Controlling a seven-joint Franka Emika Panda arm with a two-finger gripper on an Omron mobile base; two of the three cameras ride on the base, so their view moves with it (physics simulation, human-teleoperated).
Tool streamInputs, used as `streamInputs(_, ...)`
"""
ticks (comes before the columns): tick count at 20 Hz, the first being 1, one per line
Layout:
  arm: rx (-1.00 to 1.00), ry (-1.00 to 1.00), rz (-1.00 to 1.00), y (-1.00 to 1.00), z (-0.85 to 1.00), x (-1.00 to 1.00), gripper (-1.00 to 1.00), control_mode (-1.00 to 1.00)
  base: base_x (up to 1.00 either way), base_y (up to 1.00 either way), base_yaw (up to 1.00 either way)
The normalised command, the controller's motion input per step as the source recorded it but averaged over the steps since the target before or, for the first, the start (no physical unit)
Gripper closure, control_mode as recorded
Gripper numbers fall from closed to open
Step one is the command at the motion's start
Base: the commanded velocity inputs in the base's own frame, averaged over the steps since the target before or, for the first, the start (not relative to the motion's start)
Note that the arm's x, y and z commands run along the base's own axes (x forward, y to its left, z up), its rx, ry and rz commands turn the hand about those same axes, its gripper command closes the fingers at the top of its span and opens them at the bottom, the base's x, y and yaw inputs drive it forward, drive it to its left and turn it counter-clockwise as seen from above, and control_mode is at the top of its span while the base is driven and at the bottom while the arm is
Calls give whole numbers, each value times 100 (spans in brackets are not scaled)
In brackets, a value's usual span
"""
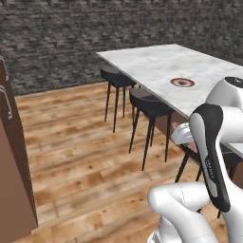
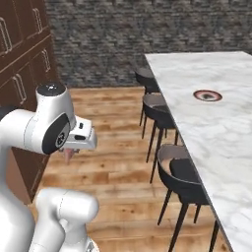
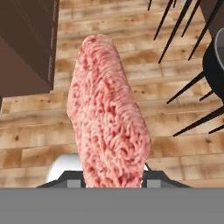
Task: Take the steak from the fridge and place it on the digital scale on the counter by the fridge. Wait a few seconds for a reading, then move it to the plate on the dining counter.
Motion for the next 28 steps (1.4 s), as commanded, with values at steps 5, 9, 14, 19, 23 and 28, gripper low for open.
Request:
streamInputs(5,0,0,0,0,0,0,100,100,100,22,-27)
streamInputs(9,0,0,0,0,0,0,100,100,100,26,-31)
streamInputs(14,0,0,0,0,0,0,100,100,100,26,-35)
streamInputs(19,0,0,0,0,0,0,100,100,100,27,-41)
streamInputs(23,0,0,0,0,0,0,100,100,100,24,-45)
streamInputs(28,0,0,0,0,0,0,100,100,87,31,-64)
